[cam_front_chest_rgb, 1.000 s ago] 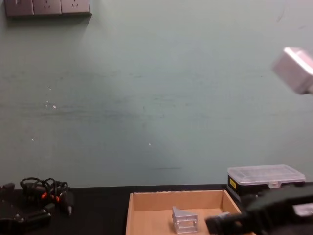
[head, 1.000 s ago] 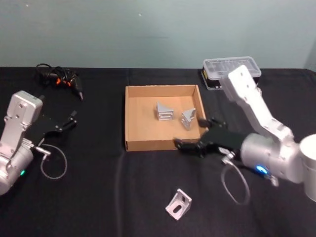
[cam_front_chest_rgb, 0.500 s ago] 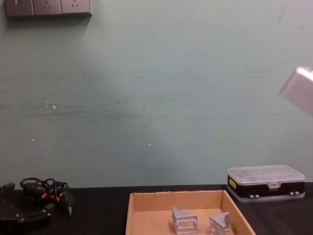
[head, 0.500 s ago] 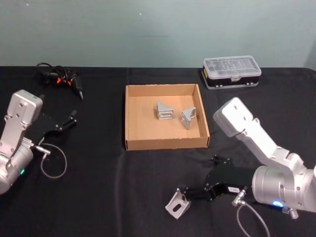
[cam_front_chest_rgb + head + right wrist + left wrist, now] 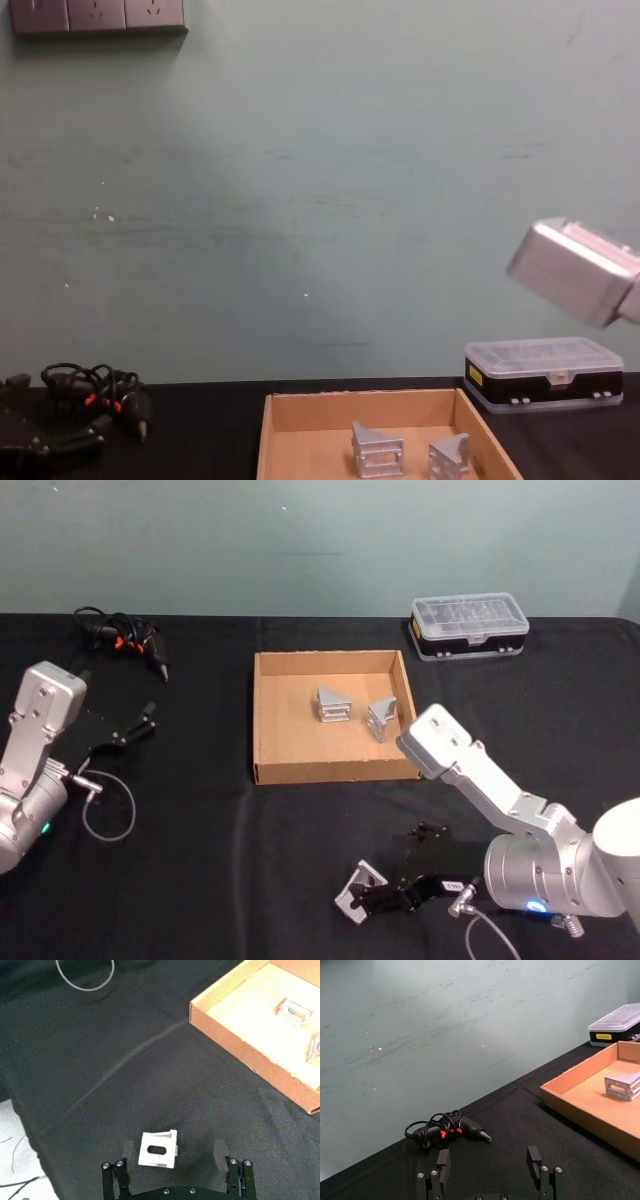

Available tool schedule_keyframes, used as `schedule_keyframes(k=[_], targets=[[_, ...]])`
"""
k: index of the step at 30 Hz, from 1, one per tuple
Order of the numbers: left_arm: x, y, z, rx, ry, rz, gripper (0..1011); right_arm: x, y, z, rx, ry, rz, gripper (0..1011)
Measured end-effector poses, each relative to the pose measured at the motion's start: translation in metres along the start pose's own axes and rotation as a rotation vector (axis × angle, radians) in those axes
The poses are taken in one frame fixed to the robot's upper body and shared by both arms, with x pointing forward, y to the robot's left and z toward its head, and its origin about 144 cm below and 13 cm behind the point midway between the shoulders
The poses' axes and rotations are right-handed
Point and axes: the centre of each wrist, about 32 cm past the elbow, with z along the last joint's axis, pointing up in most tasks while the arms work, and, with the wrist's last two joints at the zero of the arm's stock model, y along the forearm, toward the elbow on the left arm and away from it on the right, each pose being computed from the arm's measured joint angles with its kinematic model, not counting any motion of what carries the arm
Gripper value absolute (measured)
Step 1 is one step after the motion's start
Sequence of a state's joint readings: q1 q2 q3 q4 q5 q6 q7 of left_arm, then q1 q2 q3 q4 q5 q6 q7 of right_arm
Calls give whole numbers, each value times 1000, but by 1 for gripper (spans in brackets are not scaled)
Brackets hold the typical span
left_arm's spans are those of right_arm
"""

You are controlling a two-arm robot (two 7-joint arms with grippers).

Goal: Use one hand to pick up the angle iron from the table and place it into the box.

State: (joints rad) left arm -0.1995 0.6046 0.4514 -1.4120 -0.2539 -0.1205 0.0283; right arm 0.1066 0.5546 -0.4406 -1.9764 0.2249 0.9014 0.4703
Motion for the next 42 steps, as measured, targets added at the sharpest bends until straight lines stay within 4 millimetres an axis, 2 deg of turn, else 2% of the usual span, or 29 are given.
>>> schedule_keyframes(k=[22,33,36,42], targets=[[0,0,0,0,0,0,1005,-2,23,-2,-24,-23,-39,1003],[0,0,0,0,0,0,1004,-2,22,-2,-23,-23,-40,1003],[0,0,0,0,0,0,1005,-2,22,-2,-22,-23,-40,971],[0,0,0,0,0,0,1004,-2,22,-2,-21,-22,-39,820]])
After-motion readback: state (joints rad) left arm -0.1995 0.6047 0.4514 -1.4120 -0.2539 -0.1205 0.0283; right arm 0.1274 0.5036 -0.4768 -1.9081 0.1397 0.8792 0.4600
